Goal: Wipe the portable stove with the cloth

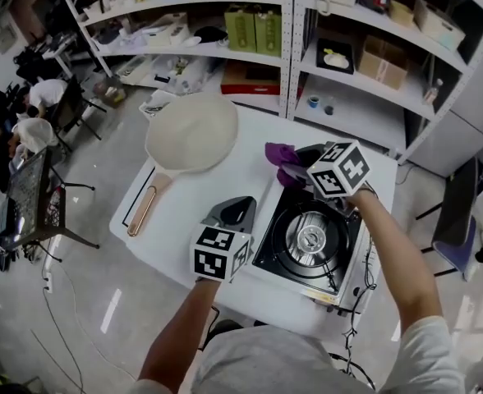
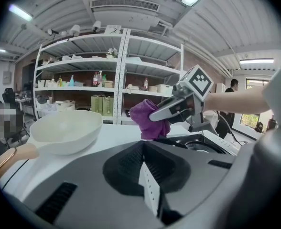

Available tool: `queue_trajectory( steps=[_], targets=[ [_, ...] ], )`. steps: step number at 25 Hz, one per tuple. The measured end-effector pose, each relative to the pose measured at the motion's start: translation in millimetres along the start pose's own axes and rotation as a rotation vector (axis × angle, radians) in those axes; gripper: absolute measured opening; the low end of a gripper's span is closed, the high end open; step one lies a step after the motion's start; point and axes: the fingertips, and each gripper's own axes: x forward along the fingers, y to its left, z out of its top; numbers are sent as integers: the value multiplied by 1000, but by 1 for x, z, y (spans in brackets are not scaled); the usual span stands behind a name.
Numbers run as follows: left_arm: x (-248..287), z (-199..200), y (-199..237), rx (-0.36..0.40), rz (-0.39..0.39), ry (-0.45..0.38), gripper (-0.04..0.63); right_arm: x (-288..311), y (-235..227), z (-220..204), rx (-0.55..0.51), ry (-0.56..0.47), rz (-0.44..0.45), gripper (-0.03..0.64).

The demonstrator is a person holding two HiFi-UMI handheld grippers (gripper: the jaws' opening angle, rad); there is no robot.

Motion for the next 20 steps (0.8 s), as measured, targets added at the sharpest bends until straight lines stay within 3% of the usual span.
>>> queue_trajectory(
  steps=[20],
  targets=[
    [22,17,-62,66,-165,-15,2,-87,-13,-67,109,10,-185,64]
  ],
)
